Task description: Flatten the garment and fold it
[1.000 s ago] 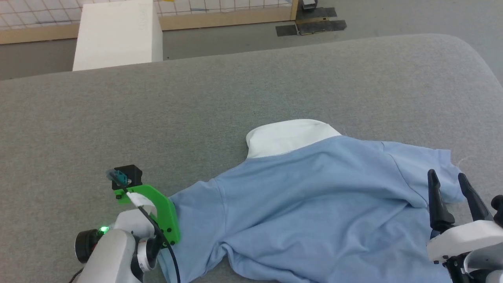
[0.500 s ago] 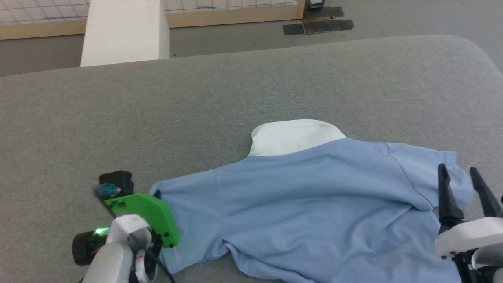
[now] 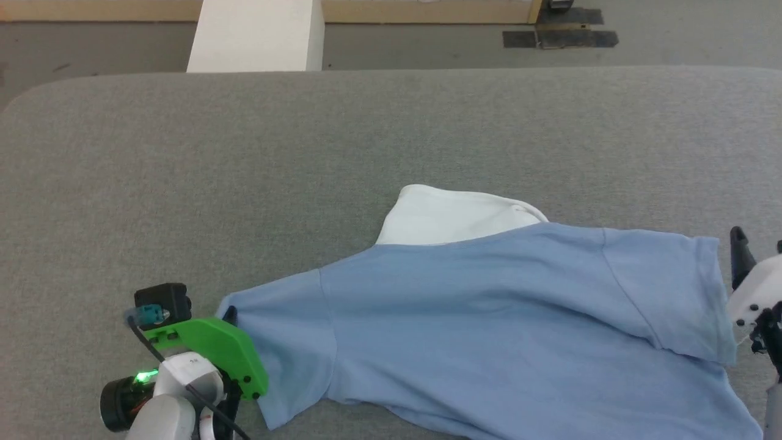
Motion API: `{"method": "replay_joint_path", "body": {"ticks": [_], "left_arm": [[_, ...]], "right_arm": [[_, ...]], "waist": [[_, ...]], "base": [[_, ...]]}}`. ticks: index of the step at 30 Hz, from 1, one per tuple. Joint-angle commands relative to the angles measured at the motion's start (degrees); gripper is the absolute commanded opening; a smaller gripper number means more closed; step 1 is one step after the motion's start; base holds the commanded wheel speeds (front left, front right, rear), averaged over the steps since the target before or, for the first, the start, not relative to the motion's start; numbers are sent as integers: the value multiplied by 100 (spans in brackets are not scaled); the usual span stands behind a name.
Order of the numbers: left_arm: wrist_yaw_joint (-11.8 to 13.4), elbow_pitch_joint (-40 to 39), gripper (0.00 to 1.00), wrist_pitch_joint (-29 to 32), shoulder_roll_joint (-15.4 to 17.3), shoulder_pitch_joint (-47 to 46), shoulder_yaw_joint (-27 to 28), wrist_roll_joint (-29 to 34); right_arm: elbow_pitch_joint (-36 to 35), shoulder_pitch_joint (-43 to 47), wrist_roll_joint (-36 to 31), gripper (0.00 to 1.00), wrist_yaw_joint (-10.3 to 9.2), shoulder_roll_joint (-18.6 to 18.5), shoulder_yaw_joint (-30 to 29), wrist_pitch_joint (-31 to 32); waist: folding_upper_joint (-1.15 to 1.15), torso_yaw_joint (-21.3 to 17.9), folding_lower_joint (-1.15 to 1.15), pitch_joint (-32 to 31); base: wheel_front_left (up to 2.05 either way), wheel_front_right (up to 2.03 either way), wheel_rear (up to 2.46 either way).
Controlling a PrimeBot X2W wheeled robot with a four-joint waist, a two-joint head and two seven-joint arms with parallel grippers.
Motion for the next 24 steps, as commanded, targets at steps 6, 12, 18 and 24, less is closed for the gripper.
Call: {"method": "replay_joint_path", "body": {"ticks": [6,12,18,24], "left_arm": [[-44,64,0,-30,-87,-257,-103,-18],[-72,104,0,-23,-126,-341,-168,-49],[-98,123,0,-50,-139,-351,-183,-101],[-297,106,0,-222,-76,-520,-172,-167]], "right_arm": [[1008,-702,-117,100,-8,-157,-302,1252],[1399,-1037,-171,100,-8,-241,-263,1987],[1488,-1144,-87,0,-8,-320,-68,2588],[1200,-1219,192,0,-8,-429,266,2706]], "waist": [[0,275,0,327],[0,324,0,486],[0,300,0,556],[0,253,0,536]], "base": [[0,0,0],[0,0,0],[0,0,0],[0,0,0]]}}
